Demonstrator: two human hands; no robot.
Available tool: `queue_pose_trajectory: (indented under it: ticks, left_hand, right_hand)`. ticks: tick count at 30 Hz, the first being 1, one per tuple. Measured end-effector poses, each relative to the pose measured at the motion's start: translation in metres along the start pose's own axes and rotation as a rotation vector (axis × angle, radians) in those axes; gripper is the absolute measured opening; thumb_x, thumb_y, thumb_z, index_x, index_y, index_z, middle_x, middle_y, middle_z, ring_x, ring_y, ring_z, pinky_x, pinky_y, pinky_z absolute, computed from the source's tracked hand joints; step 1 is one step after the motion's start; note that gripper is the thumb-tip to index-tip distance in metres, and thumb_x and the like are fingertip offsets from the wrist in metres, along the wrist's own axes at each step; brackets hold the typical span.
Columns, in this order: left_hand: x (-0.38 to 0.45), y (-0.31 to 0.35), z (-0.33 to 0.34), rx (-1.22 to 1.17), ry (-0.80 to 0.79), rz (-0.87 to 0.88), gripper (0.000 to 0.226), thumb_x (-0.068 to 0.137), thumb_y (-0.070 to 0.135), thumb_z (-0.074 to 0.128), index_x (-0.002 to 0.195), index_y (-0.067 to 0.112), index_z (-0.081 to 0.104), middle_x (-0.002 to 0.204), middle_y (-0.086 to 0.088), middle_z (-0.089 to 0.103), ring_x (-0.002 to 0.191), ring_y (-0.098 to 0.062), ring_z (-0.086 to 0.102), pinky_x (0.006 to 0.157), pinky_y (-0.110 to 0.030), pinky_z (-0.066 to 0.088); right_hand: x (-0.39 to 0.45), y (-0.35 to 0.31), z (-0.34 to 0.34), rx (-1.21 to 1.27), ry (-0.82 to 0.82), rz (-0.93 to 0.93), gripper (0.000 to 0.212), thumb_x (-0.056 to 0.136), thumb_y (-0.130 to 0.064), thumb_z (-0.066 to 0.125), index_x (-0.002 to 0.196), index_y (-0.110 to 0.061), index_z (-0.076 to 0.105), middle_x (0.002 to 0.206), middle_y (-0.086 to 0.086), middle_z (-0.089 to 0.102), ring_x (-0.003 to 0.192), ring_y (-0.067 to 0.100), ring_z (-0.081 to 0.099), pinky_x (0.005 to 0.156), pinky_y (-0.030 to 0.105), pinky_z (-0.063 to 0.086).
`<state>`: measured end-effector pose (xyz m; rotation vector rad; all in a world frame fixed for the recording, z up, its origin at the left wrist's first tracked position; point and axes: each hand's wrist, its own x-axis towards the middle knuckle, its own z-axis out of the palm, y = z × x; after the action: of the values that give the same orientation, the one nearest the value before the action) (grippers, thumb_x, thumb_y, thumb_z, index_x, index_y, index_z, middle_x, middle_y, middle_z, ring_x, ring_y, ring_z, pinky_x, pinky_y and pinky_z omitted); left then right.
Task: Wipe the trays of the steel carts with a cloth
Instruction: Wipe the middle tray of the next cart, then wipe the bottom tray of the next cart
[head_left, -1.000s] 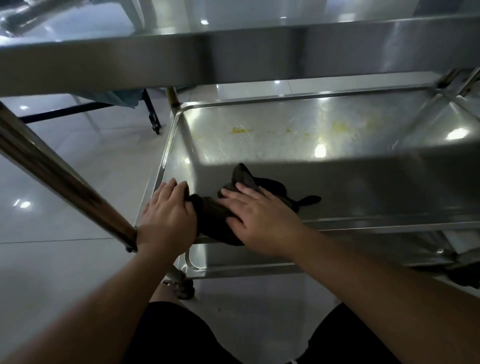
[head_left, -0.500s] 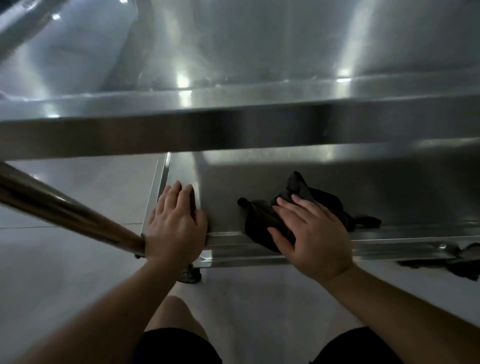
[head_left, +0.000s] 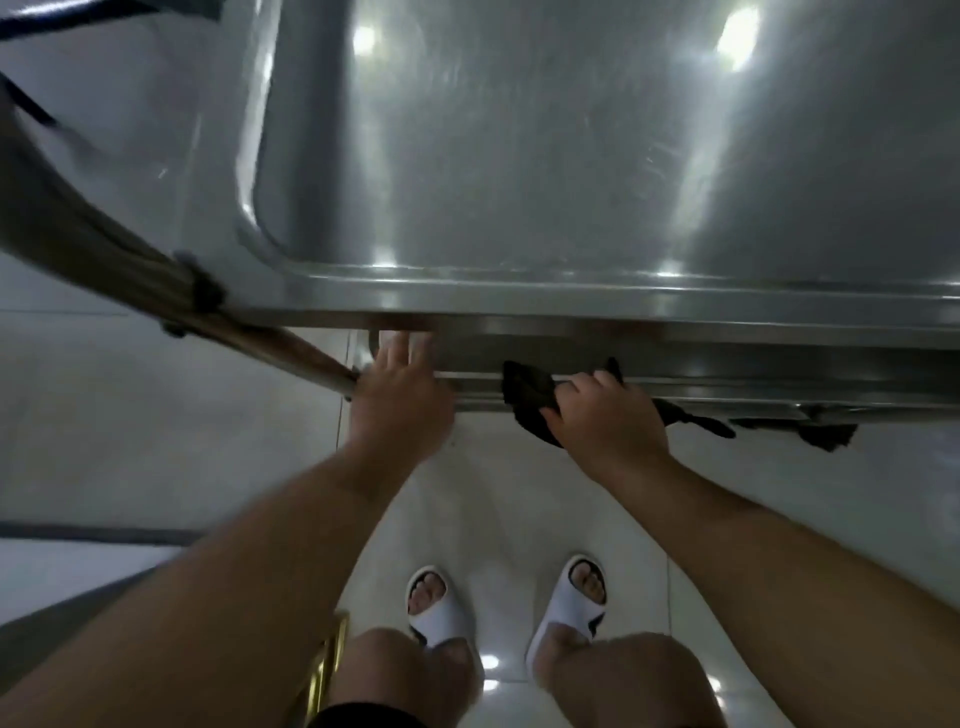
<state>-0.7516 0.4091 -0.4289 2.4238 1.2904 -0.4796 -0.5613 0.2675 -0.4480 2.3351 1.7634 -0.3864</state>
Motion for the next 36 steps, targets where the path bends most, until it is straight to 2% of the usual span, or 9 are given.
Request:
queue_pose_trajectory:
  ticks: [2,3,6,9,13,17,21,25,36]
  left_hand:
    - [-0.045,-0.003,-0.011,-0.137,-0.165,-0.059,0.06,0.101,0.032,0.049,0.159,0.019,0.04,0.171,-0.005,0.026,0.153,-0.032,0.031,0.119,-0.05,0.038]
    - [-0.068,-0.006,-0.019,-0.196,-0.228,-0.113,0.064,0.1,0.032,0.049,0.161,0.022,0.035,0.172,-0.001,0.025,0.153,-0.03,0.033,0.119,-0.048,0.037]
    - [-0.139,-0.021,-0.045,-0.203,-0.353,-0.179,0.057,0.1,0.032,0.049,0.156,0.021,0.041,0.161,-0.003,0.04,0.142,-0.027,0.044,0.112,-0.044,0.042]
    - [-0.203,-0.039,-0.077,-0.229,-0.434,-0.235,0.051,0.102,0.032,0.05,0.151,0.02,0.046,0.152,-0.005,0.049,0.133,-0.026,0.052,0.109,-0.043,0.047]
    - [-0.261,-0.068,-0.127,-0.242,-0.427,-0.276,0.051,0.101,0.035,0.05,0.149,0.021,0.046,0.15,-0.004,0.05,0.13,-0.025,0.054,0.103,-0.039,0.05]
    - [-0.303,-0.097,-0.184,-0.262,-0.339,-0.333,0.049,0.103,0.035,0.046,0.15,0.021,0.044,0.15,-0.004,0.05,0.13,-0.027,0.055,0.102,-0.042,0.051]
    - [-0.328,-0.119,-0.23,-0.324,-0.254,-0.364,0.051,0.105,0.038,0.045,0.152,0.021,0.042,0.151,-0.006,0.049,0.132,-0.031,0.053,0.104,-0.044,0.049]
    - [-0.329,-0.128,-0.259,-0.41,-0.159,-0.417,0.052,0.104,0.041,0.046,0.153,0.024,0.041,0.154,-0.003,0.048,0.134,-0.029,0.052,0.105,-0.043,0.047]
    - [-0.305,-0.185,-0.375,-0.31,-0.007,-0.564,0.049,0.104,0.038,0.044,0.15,0.022,0.043,0.151,-0.005,0.049,0.133,-0.031,0.052,0.104,-0.045,0.047]
  right_hand:
    - [-0.026,-0.012,-0.022,0.008,-0.209,0.064,0.029,0.106,-0.044,0.048,0.091,-0.023,0.062,0.087,0.0,0.058,0.085,0.025,0.058,0.069,0.035,0.038]
    - [-0.042,-0.019,-0.035,0.005,-0.311,0.097,0.027,0.106,-0.041,0.048,0.088,-0.024,0.059,0.082,-0.002,0.054,0.079,0.023,0.055,0.069,0.034,0.037]
    - [-0.093,-0.044,-0.082,-0.001,-0.616,0.161,0.023,0.104,-0.035,0.048,0.09,-0.023,0.061,0.084,-0.003,0.056,0.078,0.02,0.057,0.073,0.032,0.045]
    - [-0.14,-0.075,-0.135,0.006,-0.71,0.133,0.025,0.106,-0.037,0.044,0.102,-0.02,0.062,0.1,0.002,0.064,0.089,0.021,0.063,0.077,0.032,0.05]
    - [-0.174,-0.126,-0.206,-0.016,-0.798,0.117,0.029,0.106,-0.041,0.043,0.106,-0.022,0.066,0.109,0.002,0.07,0.097,0.023,0.068,0.08,0.034,0.051]
    - [-0.173,-0.182,-0.267,-0.025,-0.74,0.063,0.03,0.104,-0.037,0.043,0.104,-0.022,0.069,0.101,0.002,0.069,0.095,0.024,0.068,0.079,0.036,0.051]
    - [-0.164,-0.233,-0.325,-0.019,-0.528,-0.034,0.031,0.101,-0.047,0.043,0.091,-0.023,0.062,0.084,0.001,0.06,0.083,0.026,0.064,0.071,0.036,0.046]
    - [-0.141,-0.263,-0.38,0.036,-0.34,-0.166,0.039,0.101,-0.055,0.042,0.103,-0.023,0.065,0.1,0.002,0.066,0.092,0.026,0.064,0.079,0.039,0.055]
    - [-0.015,-0.321,-0.474,0.13,-0.291,-0.343,0.04,0.106,-0.05,0.041,0.106,-0.018,0.065,0.091,0.005,0.066,0.084,0.025,0.065,0.076,0.038,0.057]
